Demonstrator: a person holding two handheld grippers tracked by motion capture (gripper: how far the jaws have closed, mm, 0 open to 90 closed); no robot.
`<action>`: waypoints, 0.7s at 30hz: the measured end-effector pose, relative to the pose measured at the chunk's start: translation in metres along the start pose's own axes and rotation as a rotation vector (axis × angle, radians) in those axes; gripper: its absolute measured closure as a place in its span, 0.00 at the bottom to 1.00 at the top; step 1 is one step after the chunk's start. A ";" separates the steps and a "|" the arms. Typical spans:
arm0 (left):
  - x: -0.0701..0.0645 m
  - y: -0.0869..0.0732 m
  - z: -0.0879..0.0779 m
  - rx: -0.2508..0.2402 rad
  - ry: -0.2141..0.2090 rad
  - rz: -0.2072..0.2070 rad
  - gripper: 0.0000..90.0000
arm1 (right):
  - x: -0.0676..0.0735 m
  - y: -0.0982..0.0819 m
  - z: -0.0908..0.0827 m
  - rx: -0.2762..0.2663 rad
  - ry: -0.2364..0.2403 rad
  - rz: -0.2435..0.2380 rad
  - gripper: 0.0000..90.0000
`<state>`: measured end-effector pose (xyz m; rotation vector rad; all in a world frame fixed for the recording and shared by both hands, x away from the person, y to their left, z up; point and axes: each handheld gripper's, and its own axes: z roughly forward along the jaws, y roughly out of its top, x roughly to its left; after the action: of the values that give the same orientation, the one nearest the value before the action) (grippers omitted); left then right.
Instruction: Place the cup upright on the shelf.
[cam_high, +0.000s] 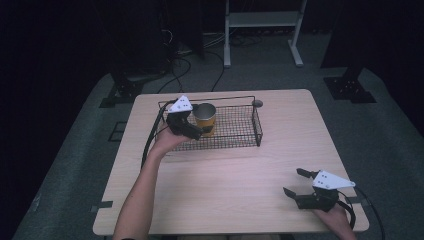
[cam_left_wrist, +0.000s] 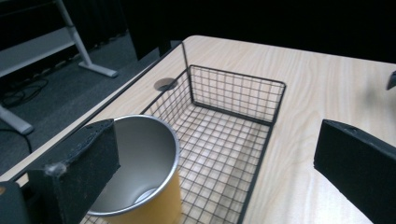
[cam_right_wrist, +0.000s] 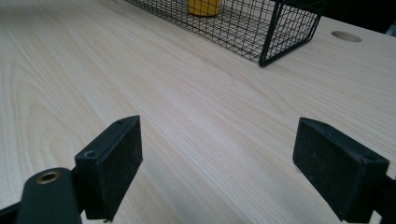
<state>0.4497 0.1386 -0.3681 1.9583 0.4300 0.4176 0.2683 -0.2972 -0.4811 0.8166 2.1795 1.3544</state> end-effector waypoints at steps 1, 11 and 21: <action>-0.003 -0.001 -0.001 -0.002 -0.003 0.001 0.00 | 0.000 0.000 0.000 0.000 0.000 0.000 0.16; -0.016 -0.009 -0.010 -0.022 -0.014 -0.003 0.00 | 0.000 0.000 0.000 0.001 -0.002 -0.002 0.16; -0.030 -0.018 -0.020 -0.048 -0.023 -0.006 0.00 | 0.000 0.000 0.000 0.004 -0.006 0.001 0.16</action>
<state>0.4119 0.1470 -0.3798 1.9128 0.4074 0.3975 0.2687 -0.2968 -0.4811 0.8221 2.1780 1.3470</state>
